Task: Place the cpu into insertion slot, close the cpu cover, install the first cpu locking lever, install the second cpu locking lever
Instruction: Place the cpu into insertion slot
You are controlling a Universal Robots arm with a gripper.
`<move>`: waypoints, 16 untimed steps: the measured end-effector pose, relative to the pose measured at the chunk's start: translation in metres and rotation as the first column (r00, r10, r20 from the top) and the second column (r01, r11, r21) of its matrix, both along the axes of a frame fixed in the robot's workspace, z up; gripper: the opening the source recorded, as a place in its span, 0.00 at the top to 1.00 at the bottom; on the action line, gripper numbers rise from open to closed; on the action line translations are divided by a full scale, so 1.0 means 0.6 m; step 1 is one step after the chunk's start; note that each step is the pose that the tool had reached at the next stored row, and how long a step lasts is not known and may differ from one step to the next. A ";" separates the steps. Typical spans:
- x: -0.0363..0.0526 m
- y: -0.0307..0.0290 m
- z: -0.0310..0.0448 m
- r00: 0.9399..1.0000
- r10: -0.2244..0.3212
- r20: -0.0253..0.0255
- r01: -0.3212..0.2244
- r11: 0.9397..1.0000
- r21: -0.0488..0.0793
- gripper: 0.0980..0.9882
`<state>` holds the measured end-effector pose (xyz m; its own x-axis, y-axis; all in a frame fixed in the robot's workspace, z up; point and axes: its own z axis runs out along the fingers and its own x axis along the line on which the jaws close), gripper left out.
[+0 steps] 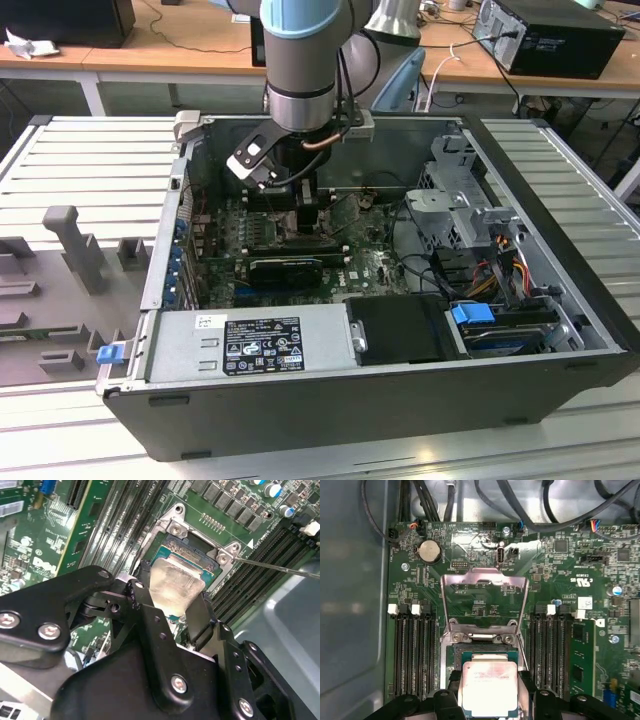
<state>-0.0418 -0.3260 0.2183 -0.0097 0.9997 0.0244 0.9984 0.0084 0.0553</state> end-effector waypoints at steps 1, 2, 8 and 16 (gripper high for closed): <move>0.000 0.0005 -0.002 1.000 0.000 -0.001 0.000 1.000 0.000 0.52; 0.000 0.0014 -0.007 1.000 0.000 -0.002 0.000 1.000 0.000 0.52; 0.000 0.0028 -0.017 1.000 -0.008 -0.009 0.008 1.000 0.000 0.52; 0.002 0.0053 -0.027 1.000 -0.004 -0.011 0.004 1.000 0.000 0.52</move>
<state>-0.0406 -0.3228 0.2021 -0.0057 0.9997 0.0241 0.9990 0.0046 0.0445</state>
